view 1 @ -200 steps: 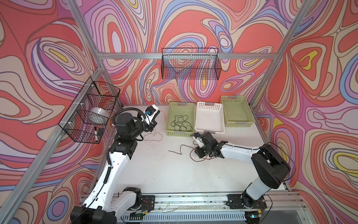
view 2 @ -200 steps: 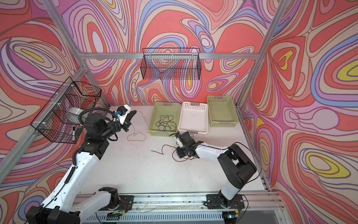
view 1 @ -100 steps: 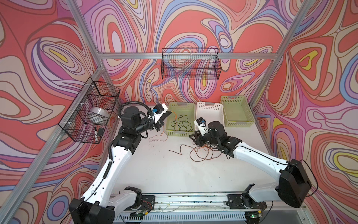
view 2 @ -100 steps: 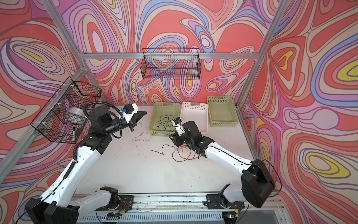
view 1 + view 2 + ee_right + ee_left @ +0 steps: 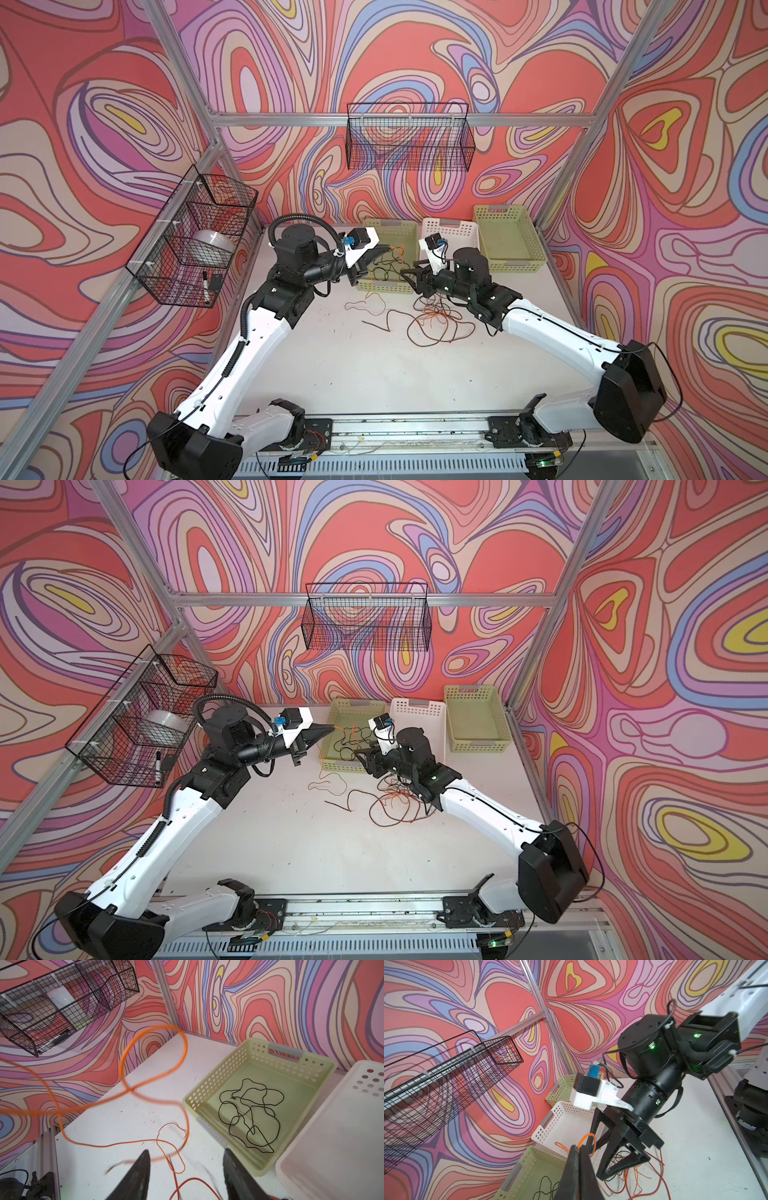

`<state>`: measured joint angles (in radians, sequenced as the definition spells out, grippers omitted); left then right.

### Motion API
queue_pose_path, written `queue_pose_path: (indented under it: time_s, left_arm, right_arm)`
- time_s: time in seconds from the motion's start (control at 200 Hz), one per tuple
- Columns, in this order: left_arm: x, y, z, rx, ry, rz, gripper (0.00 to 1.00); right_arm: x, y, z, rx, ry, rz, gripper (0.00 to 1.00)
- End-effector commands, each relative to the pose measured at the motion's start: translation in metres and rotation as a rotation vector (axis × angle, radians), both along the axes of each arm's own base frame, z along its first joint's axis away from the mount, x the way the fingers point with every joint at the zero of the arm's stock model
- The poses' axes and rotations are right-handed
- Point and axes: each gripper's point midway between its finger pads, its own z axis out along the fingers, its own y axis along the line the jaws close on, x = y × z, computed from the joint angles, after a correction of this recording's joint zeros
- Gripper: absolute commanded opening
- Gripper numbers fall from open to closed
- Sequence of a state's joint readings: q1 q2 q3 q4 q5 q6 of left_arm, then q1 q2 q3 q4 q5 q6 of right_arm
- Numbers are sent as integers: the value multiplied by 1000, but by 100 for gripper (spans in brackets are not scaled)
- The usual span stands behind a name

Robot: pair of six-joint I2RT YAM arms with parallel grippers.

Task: Untangle the cables

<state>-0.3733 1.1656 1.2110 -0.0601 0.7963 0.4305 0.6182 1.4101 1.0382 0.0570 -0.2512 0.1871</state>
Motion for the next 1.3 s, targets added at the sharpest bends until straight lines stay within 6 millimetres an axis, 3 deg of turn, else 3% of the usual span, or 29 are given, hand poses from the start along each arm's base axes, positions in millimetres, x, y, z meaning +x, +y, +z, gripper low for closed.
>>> queue_pose_path:
  time_s: [0.0,0.18,0.23,0.305,0.361,0.506,0.661,0.771,0.941,1.227,1.292]
  left_arm:
    - [-5,-4,6,7,-12,-35,0]
    - [-13,-11,8,2,-13,-72,0]
    - [-13,-13,8,3,-16,-73,0]
    - [-13,-13,12,-5,-29,-65,0]
    - [-10,-12,17,-14,-39,-50,0]
    - [0,-7,32,-4,-47,15,0]
    - [7,-4,49,20,-71,53,0]
    - [11,-2,61,20,-95,68,0]
    - [24,0,82,-8,-121,94,0]
    - [30,-7,126,-95,-168,66,0]
    - [31,-8,133,-101,-180,67,0]
  right_arm:
    - [4,6,18,71,-26,11,57]
    - [5,6,9,67,2,7,52]
    - [4,7,8,66,6,15,42]
    - [5,6,1,59,21,8,13]
    - [6,4,-5,53,32,-9,0]
    - [8,-8,-29,46,86,-80,0]
    - [10,-34,-68,45,173,-171,0]
    - [7,-48,-84,59,201,-211,0]
    - [1,-50,-111,15,265,-204,0]
    - [-4,-49,-122,-41,301,-178,0]
    - [-5,-53,-118,-49,278,-190,16]
